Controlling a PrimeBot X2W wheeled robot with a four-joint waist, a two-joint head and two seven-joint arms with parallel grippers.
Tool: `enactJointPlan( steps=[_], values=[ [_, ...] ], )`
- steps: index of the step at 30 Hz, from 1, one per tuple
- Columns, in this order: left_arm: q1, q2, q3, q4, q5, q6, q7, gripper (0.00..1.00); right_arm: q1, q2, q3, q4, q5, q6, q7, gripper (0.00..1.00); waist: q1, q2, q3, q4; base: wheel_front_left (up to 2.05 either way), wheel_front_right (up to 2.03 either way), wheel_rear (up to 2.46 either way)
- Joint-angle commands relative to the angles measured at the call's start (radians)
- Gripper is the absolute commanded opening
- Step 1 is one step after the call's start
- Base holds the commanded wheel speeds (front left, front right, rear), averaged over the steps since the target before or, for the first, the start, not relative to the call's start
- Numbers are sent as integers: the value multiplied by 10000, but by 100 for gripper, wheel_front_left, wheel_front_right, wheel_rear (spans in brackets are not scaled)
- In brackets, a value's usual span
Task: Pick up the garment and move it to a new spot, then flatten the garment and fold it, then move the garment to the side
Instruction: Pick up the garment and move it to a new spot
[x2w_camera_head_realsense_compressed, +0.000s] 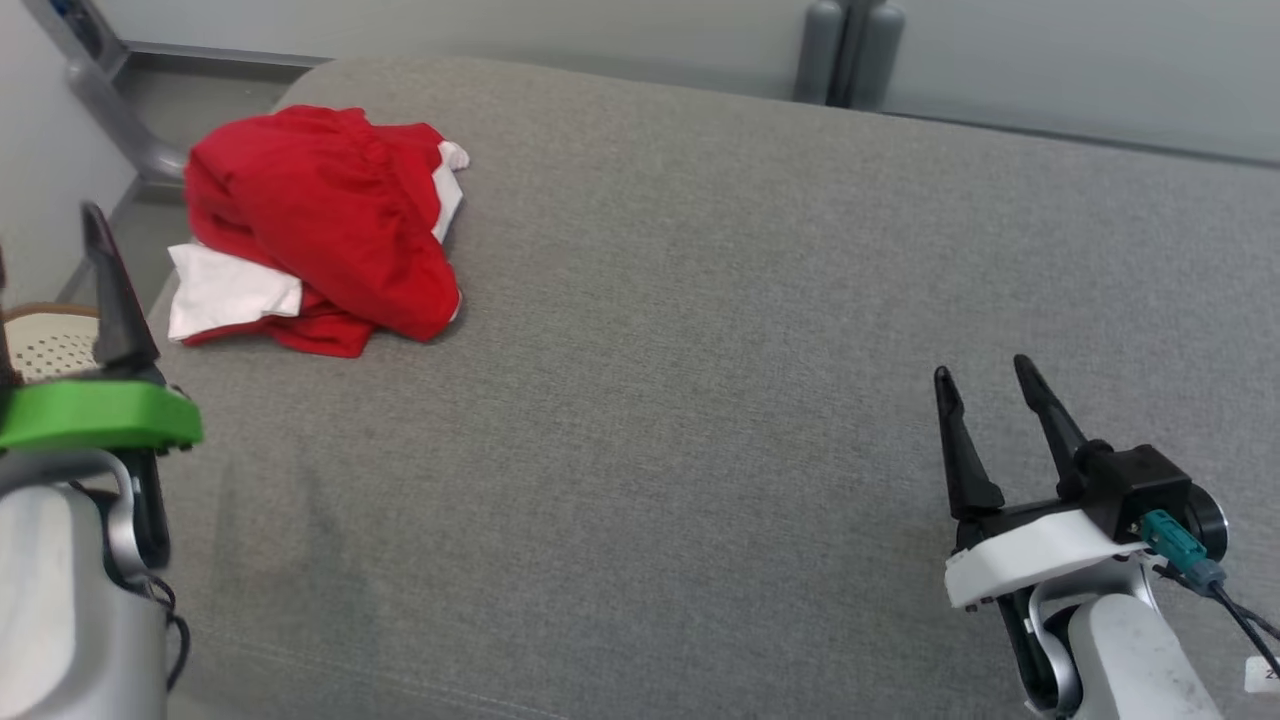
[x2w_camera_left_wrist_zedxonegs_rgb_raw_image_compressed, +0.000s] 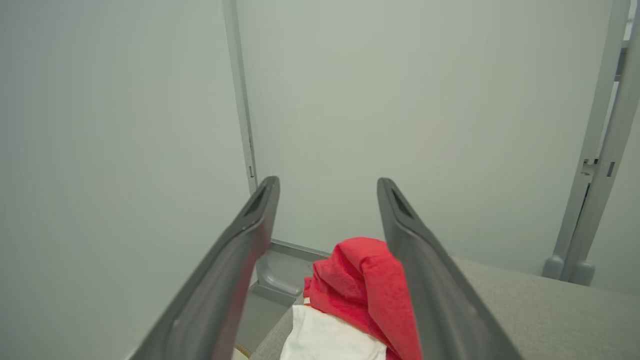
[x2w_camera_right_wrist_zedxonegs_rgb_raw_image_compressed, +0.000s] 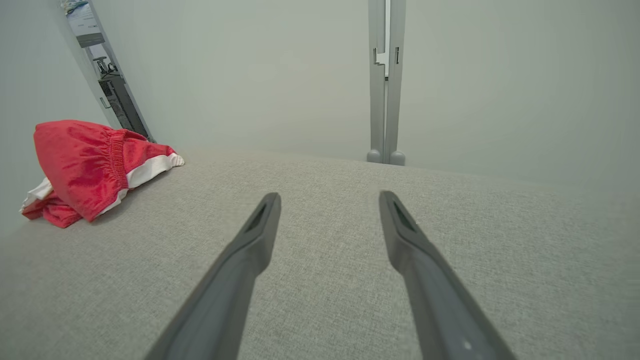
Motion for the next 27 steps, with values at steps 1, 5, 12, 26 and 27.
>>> enactJointPlan(
  steps=[1,5,12,26,27],
  values=[
    [-545,155,73,123,-28,-71,-28,100,-217,-69,-103,-131,-108,-3,13,100,-1,0,1096,-1019,0,0,0],
    [-1619,518,281,500,-224,-171,-4,100,-413,-129,-338,-344,-180,-3,40,100,-1,0,1658,-1467,0,0,0],
    [-3124,1227,641,1774,-632,-365,249,100,-643,-139,-698,-700,-257,-3,41,100,-1,0,2451,-2093,0,0,0],
    [-3927,1638,415,5310,-1164,-946,2056,100,-799,-139,-741,-658,-261,-3,-28,100,-1,0,2603,-2321,0,0,0],
    [-3892,1635,376,5527,-1177,-978,2203,100,-804,-140,-739,-655,-264,-3,-30,100,-1,0,2594,-2327,0,0,0]
  ],
)
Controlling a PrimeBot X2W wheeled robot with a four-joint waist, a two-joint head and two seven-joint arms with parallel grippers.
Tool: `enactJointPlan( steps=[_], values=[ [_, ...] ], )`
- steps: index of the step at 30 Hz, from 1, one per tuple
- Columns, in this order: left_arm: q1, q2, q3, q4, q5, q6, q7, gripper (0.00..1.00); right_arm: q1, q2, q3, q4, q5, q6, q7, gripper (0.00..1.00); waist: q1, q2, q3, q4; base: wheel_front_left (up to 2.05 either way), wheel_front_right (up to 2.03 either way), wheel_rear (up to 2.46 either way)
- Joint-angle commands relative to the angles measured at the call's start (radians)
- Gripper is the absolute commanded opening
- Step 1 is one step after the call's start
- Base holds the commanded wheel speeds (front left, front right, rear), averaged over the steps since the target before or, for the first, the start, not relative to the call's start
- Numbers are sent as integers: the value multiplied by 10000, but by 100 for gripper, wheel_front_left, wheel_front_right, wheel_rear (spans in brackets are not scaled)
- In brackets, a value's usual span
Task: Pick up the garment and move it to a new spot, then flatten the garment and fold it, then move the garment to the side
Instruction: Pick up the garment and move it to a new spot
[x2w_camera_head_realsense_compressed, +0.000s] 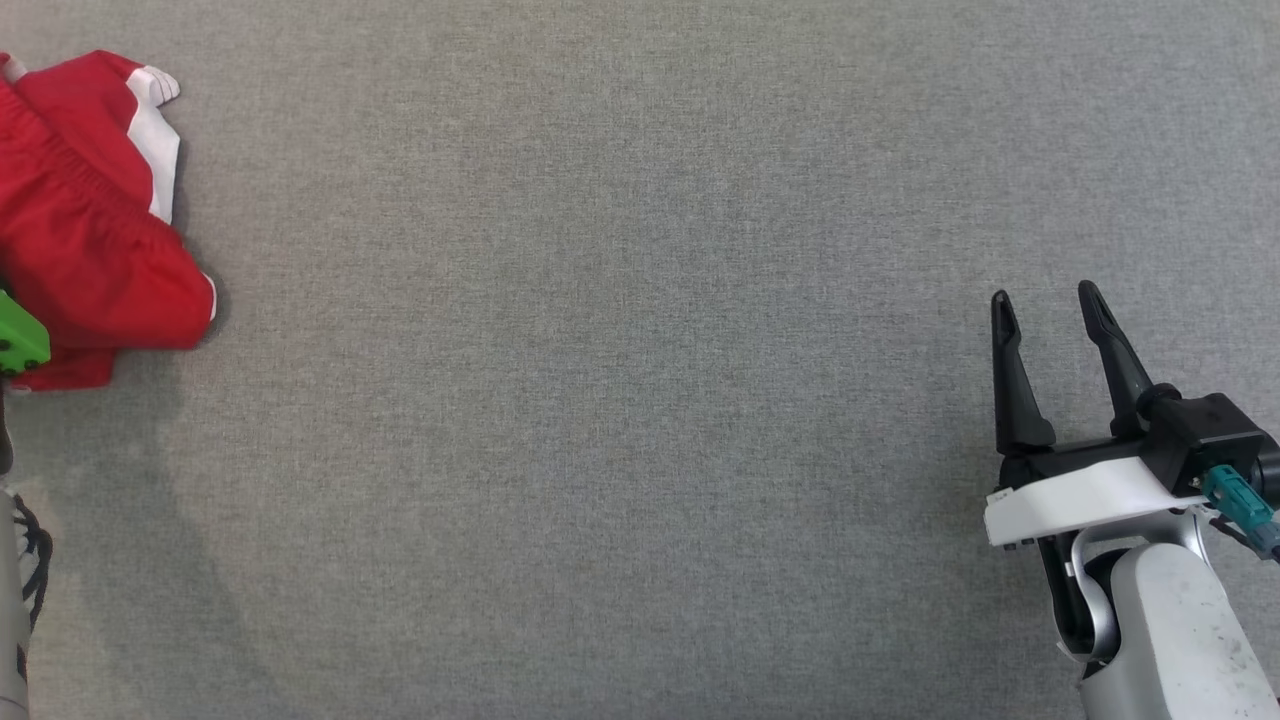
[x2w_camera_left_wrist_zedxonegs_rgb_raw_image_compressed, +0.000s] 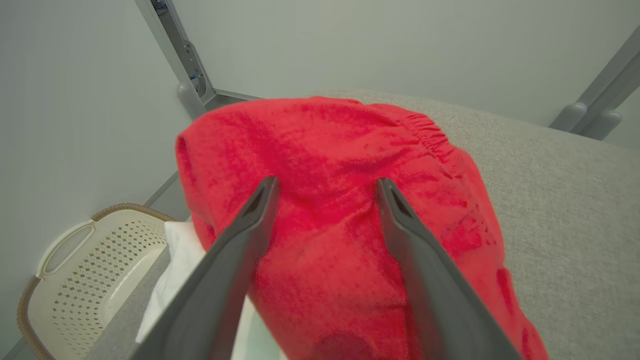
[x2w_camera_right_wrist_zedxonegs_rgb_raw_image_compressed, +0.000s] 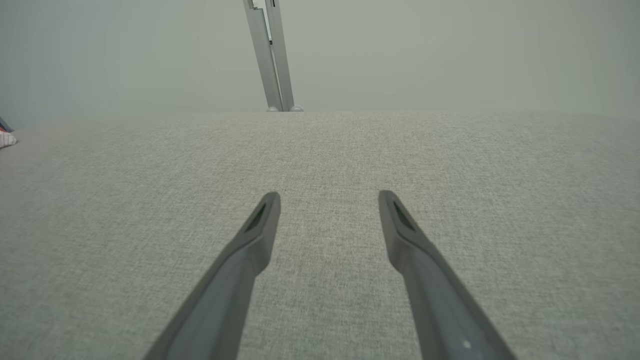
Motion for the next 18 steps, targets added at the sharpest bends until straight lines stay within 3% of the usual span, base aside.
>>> enactJointPlan(
  steps=[1,7,8,9,10,18],
  values=[
    [-71,68,-32,296,-152,-94,194,100,-152,-25,7,4,-81,-3,-35,100,-1,-1,-19,-12,0,0,0],
    [-196,-64,-260,1406,-337,-282,1401,100,-153,-16,59,45,-99,-3,-33,100,-1,-1,-92,-62,0,0,0],
    [-213,-81,-282,1496,-366,-331,1505,71,-151,-15,73,51,-96,-3,-34,100,-1,-1,-101,-70,0,0,0],
    [-210,-91,-330,1586,-395,-371,1615,29,-148,-14,86,61,-90,-3,-36,100,-1,-1,-113,-83,0,0,0],
    [-235,-77,-362,1672,-428,-415,1668,0,-144,-15,96,66,-84,-3,-39,100,-1,-1,-126,-95,0,0,0],
    [-402,215,-490,1843,-360,-477,991,0,-117,10,125,168,-19,-3,-65,100,-1,-1,-327,-191,0,0,0]
  ],
)
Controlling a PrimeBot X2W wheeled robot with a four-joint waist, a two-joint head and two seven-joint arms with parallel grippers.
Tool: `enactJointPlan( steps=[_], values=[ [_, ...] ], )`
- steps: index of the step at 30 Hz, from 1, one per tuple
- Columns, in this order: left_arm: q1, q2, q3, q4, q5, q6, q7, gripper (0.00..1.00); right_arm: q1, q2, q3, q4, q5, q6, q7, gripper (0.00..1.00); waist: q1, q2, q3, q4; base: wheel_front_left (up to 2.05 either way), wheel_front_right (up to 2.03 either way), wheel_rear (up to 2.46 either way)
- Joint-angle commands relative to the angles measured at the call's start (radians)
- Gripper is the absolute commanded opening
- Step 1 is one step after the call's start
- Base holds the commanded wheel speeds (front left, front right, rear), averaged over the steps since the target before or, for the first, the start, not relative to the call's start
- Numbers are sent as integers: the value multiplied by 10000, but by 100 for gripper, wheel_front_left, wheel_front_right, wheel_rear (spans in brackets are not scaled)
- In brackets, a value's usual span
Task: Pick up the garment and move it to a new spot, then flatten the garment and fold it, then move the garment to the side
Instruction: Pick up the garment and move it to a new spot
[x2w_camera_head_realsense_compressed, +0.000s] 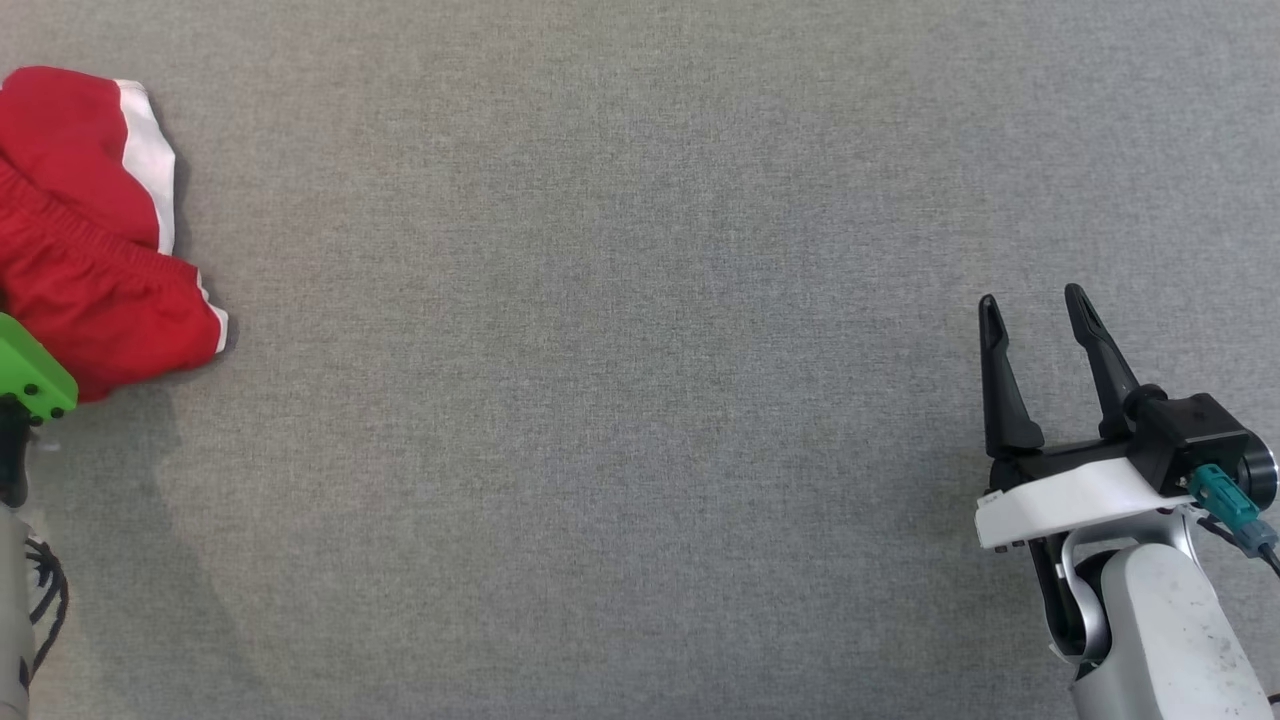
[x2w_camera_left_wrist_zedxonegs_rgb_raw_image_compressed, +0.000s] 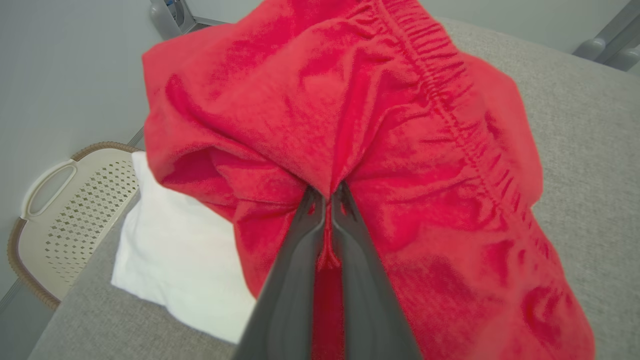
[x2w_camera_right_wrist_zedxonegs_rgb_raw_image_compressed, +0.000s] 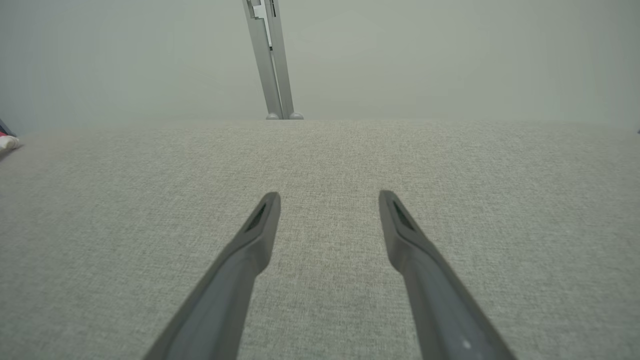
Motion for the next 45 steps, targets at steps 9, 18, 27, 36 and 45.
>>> enactJointPlan(
  steps=[9,18,27,36,45],
  values=[
    [-540,363,-183,-423,337,111,-1491,0,47,22,77,307,136,-3,-139,100,0,0,-665,14,0,0,0],
    [-1244,623,-647,-2003,843,213,-2520,0,158,54,210,762,454,-3,-240,100,0,0,-1320,-274,0,0,0],
    [-1666,292,-1293,-4570,1105,251,-1986,0,197,57,353,921,1007,-3,-263,100,0,0,-1578,-1235,0,0,0],
    [-1310,-696,-2462,-6710,1263,203,-1168,0,227,61,454,921,1374,-3,-261,100,0,0,-1610,-2449,0,0,0],
    [-636,-1901,-3669,-6787,1240,120,-1199,0,89,63,594,919,1623,-3,-263,100,0,0,-1329,-3165,0,0,0]
  ],
)
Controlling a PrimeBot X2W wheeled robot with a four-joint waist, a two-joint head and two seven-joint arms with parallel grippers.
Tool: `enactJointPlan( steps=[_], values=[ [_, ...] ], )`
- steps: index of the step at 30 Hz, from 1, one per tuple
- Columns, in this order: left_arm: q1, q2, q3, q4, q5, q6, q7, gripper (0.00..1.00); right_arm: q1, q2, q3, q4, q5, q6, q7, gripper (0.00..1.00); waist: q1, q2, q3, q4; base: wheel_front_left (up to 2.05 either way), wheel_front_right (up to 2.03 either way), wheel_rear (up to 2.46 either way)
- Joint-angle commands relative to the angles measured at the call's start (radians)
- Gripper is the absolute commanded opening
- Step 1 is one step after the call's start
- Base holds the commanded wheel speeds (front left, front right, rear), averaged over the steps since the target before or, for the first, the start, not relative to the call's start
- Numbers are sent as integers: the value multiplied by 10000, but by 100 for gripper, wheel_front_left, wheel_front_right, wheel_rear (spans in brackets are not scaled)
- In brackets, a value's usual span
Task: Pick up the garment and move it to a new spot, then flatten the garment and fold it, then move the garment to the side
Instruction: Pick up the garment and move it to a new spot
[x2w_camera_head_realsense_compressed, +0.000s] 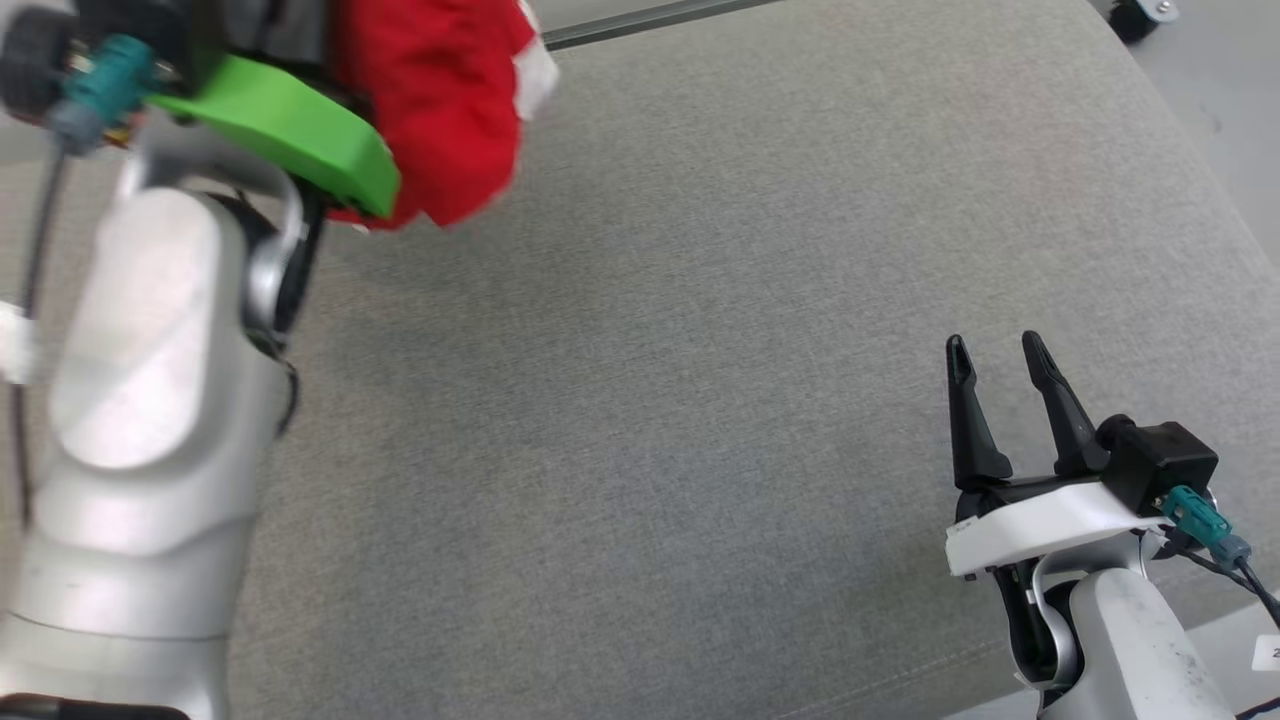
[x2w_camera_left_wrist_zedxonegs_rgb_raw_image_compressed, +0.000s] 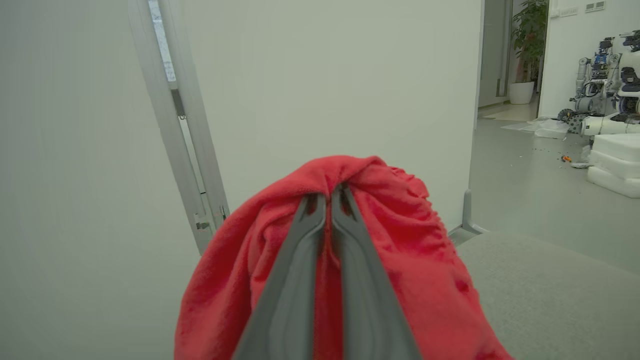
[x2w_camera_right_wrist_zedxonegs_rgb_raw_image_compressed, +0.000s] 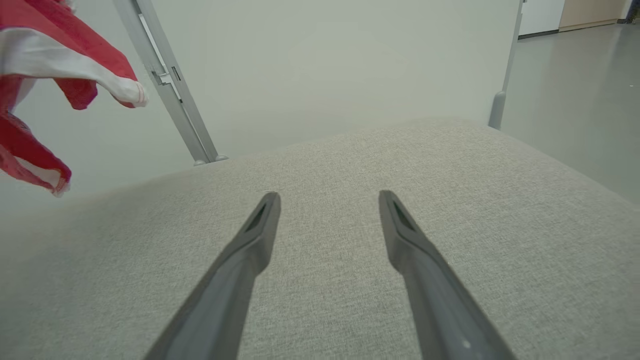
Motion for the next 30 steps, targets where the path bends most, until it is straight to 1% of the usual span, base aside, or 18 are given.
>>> enactJointPlan(
  steps=[1,7,10,15,16,17,19,23,30],
  values=[
    [285,-106,-160,109,28,-31,-94,0,-53,-8,35,-16,63,-3,-33,100,1,-1,178,-257,0,0,0],
    [1265,-954,-942,889,-107,-84,-532,0,-112,-8,23,17,130,-3,-33,100,1,-1,290,-350,0,0,0],
    [1799,-1244,-1296,1425,-196,-95,-815,0,-125,-7,6,50,133,-3,-33,100,1,-1,302,-329,0,0,0],
    [2451,-1530,-1865,2359,-336,-64,-1123,0,-156,-7,85,140,82,-3,-33,100,1,-1,234,-205,0,0,0],
    [2509,-1557,-1990,2559,-384,-87,-1158,47,-160,-10,93,166,59,-3,-33,100,1,-1,209,-162,0,0,0],
    [2498,-1571,-2083,2676,-343,-99,-1234,100,-162,-10,106,181,44,-3,-33,100,1,-1,186,-129,0,0,0],
    [2376,-1586,-2238,2884,-238,-46,-1435,100,-141,-10,106,214,-7,-3,-33,100,1,-1,94,-17,0,0,0],
    [2098,-1579,-2133,2918,-250,98,-1898,100,43,-10,49,246,-134,-3,-34,100,1,-1,-161,246,0,0,0],
    [2409,-1040,-1631,2530,-96,459,-2241,100,268,-13,26,265,-320,-3,-34,100,1,-1,-616,781,0,0,0]
  ],
)
